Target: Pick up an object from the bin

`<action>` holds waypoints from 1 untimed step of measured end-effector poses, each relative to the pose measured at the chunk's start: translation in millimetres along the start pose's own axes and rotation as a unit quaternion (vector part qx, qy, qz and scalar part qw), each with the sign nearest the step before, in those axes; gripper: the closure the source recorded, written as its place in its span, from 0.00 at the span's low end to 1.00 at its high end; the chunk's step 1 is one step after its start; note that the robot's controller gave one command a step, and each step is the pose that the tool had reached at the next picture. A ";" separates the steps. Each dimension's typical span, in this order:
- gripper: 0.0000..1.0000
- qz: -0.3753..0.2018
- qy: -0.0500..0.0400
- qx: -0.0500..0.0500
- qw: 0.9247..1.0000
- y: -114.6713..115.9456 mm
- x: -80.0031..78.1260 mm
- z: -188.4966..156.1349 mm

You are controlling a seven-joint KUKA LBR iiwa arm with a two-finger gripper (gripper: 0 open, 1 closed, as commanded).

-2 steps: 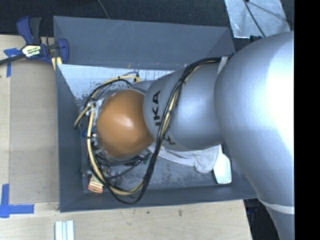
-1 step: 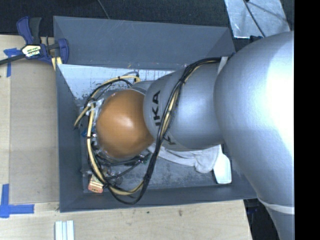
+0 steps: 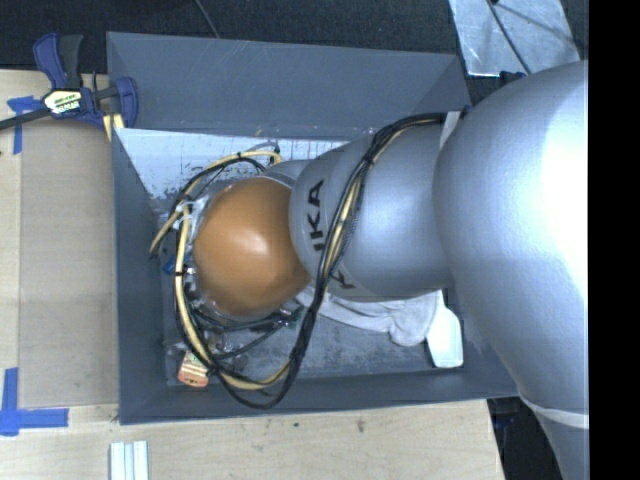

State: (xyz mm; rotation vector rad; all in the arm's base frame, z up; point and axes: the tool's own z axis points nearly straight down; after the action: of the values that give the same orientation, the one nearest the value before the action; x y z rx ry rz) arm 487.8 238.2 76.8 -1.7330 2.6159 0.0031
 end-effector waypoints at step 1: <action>1.00 0.000 0.004 -0.003 1.000 1.6 1.5 -20.8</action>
Offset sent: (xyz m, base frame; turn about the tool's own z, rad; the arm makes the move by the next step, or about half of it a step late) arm -0.0001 0.0000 0.1088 0.0000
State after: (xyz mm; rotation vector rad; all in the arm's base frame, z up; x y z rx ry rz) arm 485.7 237.4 97.6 -1.7385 2.6251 0.0043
